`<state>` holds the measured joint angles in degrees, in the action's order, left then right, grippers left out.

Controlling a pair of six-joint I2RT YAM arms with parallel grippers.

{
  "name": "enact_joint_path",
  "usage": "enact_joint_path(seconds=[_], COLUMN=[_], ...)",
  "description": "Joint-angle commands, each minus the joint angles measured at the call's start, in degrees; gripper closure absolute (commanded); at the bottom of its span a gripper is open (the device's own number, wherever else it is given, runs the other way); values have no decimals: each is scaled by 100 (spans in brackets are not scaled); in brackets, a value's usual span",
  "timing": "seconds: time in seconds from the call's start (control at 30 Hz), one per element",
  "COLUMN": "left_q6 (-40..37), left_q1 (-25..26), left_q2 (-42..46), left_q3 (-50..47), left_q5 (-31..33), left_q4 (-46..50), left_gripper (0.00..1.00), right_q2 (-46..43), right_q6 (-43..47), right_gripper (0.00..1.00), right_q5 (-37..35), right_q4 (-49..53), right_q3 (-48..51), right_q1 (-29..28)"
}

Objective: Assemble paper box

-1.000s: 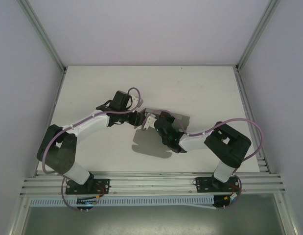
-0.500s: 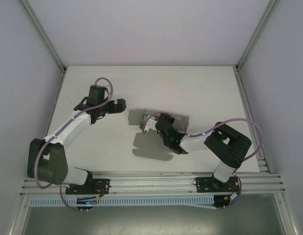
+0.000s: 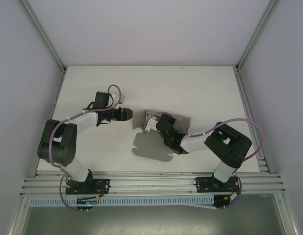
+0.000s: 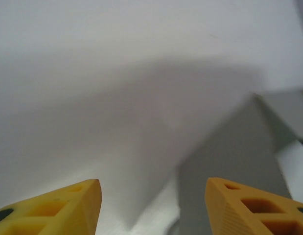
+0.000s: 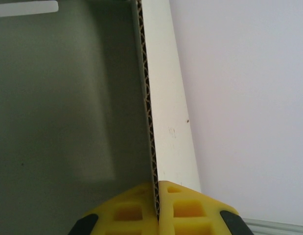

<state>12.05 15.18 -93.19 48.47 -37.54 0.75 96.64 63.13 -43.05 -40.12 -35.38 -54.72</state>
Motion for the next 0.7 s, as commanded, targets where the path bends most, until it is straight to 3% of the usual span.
enact_joint_path(seconds=[0.0, 0.07, 0.23, 0.5, 0.67], left_q6=[-674, -746, -672, -478, -150], left_q1=[485, 586, 662, 679, 679], left_q2=[-18, -301, -446, -284, 272], left_q3=[-25, 158, -111, -725, -1289], left_q5=[-707, -702, -1129, -1478, -1164], left_q4=[-321, -97, -600, -1507, -2113], left_gripper=[45, 53, 55, 49, 42], right_q2=[-67, -87, -153, -219, -242], right_q6=[-126, -142, -251, -293, 220], right_gripper=[100, 100, 100, 100, 100], right_q5=[208, 211, 203, 264, 186], right_q4=[-39, -64, -84, 39, -276], right_q3=[48, 57, 91, 35, 116], right_q1=[-51, -50, -45, -30, 33])
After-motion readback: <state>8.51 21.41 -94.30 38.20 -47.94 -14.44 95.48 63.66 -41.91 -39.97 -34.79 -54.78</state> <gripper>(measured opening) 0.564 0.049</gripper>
